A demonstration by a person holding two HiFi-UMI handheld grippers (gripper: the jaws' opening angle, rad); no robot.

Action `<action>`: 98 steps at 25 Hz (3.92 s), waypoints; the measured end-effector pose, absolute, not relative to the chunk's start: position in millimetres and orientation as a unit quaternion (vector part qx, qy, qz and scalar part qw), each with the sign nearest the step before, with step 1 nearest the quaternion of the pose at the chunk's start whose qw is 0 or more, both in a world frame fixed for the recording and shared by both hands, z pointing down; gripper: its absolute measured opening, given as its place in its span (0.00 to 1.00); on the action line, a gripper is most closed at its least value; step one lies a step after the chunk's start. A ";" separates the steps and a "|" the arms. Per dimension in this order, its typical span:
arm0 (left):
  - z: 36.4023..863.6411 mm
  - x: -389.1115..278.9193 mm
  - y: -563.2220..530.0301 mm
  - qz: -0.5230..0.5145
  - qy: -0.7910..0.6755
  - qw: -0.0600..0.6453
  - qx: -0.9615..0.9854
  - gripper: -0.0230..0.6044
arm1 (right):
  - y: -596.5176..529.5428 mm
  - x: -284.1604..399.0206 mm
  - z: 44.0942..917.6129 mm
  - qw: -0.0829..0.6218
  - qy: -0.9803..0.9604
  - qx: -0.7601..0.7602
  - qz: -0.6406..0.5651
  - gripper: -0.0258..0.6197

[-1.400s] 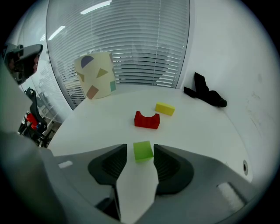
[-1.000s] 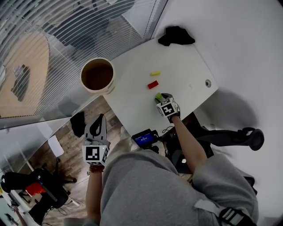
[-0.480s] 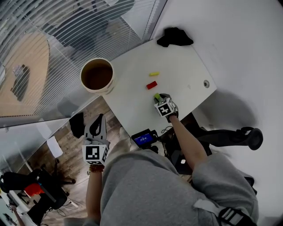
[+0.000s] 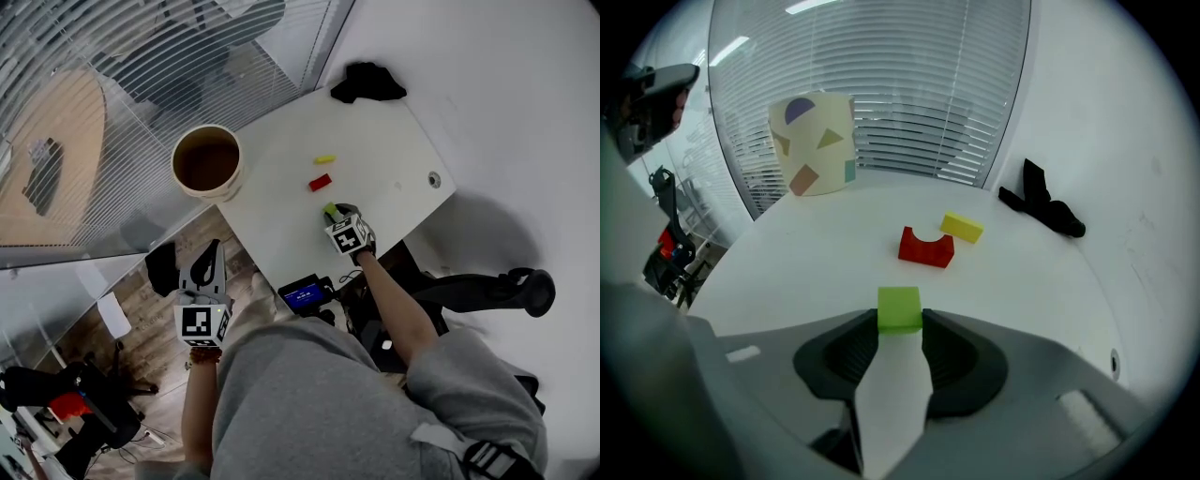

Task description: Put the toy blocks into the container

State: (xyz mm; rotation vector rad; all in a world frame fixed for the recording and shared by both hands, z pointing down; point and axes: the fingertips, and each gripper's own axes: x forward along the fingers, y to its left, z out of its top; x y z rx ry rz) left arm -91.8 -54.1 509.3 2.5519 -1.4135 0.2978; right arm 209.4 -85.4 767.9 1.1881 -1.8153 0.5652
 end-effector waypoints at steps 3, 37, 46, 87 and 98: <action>509.6 -90.0 -55.1 0.097 -0.476 0.104 0.868 0.05 | -83.6 208.4 763.0 0.433 -0.731 0.477 0.224 0.28; 498.6 -112.6 -44.9 0.070 -0.487 0.089 0.866 0.05 | -99.3 134.0 652.3 0.359 -0.805 0.457 0.121 0.28; 497.4 -122.2 -45.2 0.068 -0.491 0.085 0.865 0.05 | -99.1 111.2 616.9 0.318 -0.822 0.458 0.115 0.28; 493.1 -141.9 -39.1 0.061 -0.503 0.076 0.859 0.05 | -138.7 36.0 492.0 0.202 -0.877 0.431 0.057 0.28; 498.0 -145.1 -38.2 0.063 -0.507 0.078 0.856 0.05 | -158.5 23.6 470.5 0.184 -0.884 0.429 0.035 0.28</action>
